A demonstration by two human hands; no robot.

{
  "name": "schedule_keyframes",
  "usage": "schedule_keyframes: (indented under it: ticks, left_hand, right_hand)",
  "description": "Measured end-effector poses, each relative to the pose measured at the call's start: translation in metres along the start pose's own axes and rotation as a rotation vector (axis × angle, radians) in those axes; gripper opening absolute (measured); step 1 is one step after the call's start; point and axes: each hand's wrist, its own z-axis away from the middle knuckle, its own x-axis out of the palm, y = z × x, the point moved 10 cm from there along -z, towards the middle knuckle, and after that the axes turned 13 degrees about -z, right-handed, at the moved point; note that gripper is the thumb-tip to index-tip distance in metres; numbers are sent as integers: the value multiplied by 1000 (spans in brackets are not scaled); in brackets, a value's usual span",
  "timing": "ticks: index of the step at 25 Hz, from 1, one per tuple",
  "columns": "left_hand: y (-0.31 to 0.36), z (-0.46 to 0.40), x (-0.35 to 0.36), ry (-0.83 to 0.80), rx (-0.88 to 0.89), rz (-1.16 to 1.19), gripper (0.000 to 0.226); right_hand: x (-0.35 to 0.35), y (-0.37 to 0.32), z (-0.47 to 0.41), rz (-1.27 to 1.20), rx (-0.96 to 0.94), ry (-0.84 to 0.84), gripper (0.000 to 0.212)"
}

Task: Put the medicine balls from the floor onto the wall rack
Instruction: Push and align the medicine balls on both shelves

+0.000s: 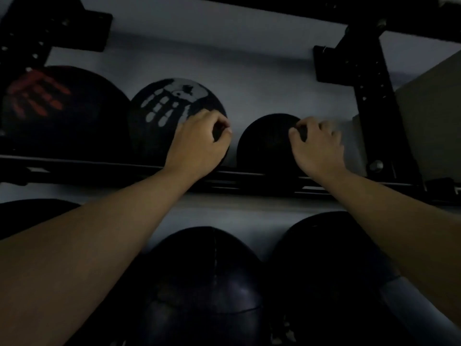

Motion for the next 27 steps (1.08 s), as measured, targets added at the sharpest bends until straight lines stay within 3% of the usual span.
schedule_keyframes:
  ticks: [6, 11, 15, 19, 27]
  left_hand:
    - [56, -59, 80, -92, 1, -103, 44]
    - [59, -84, 156, -365, -93, -70, 64]
    - [46, -83, 165, -212, -140, 35, 60]
    - [26, -69, 154, -75, -215, 44, 61]
    - [30, -61, 148, -15, -203, -19, 59]
  right_hand:
    - [17, 72, -46, -233, 294, -155, 77]
    - [43, 83, -53, -473, 412, -226, 88]
    - [56, 86, -61, -510, 377, -161, 91]
    - [70, 66, -85, -493, 223, -206, 91]
    - [75, 63, -104, -526, 47, -217, 76]
